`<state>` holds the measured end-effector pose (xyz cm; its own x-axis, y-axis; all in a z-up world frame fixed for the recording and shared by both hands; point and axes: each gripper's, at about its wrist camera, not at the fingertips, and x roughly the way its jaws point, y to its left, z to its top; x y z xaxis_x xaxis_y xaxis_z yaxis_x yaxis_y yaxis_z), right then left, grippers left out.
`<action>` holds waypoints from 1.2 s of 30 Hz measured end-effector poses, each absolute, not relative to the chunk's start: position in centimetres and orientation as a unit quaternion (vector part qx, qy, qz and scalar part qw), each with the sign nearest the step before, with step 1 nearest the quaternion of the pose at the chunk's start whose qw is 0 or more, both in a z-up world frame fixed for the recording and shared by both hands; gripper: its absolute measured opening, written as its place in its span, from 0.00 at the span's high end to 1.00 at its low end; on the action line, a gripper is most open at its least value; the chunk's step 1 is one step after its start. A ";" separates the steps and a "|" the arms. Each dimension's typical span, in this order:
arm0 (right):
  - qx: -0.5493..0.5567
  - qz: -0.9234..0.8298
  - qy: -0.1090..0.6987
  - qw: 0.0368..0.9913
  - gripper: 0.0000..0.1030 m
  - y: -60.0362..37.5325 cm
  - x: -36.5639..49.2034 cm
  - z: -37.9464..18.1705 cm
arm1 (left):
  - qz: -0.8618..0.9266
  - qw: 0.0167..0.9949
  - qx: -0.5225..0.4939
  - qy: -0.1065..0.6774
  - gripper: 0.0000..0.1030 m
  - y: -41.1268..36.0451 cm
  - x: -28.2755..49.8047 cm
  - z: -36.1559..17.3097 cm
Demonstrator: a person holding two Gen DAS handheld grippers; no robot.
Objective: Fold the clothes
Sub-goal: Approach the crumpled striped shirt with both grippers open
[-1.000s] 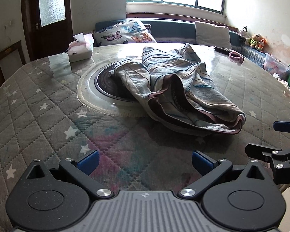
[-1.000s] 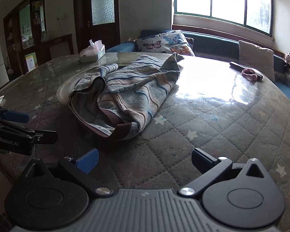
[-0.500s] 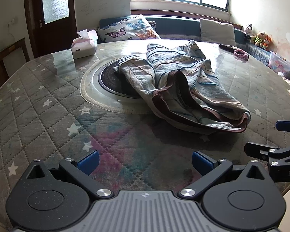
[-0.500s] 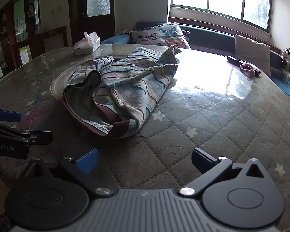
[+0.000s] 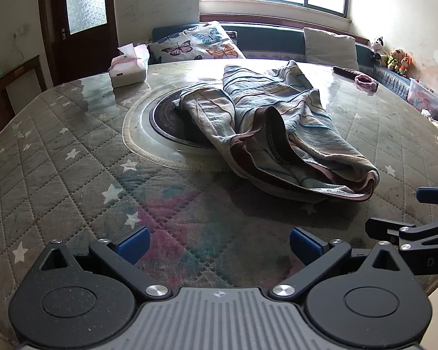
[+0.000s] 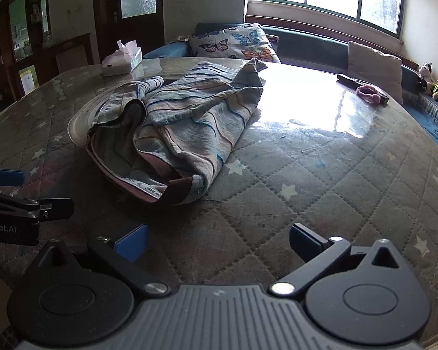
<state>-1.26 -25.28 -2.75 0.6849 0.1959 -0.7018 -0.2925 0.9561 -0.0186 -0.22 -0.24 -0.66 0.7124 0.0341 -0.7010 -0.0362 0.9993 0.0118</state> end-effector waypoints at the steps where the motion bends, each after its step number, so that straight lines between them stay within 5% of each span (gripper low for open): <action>1: -0.065 0.133 0.375 0.915 0.00 -25.2 -1.2 -2.8 | 0.019 0.925 -0.001 0.379 0.00 -0.2 -0.2 -0.7; 36: -0.075 0.136 0.388 0.909 0.00 -24.6 -0.3 -3.1 | 0.013 0.920 0.000 0.392 0.00 -0.5 0.7 -1.1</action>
<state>-0.35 -24.57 -3.07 0.6619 0.1890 -0.7254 -0.3049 0.9519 -0.0303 0.72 -0.46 -1.10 0.6925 0.0231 -0.7210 -0.0236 0.9997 0.0093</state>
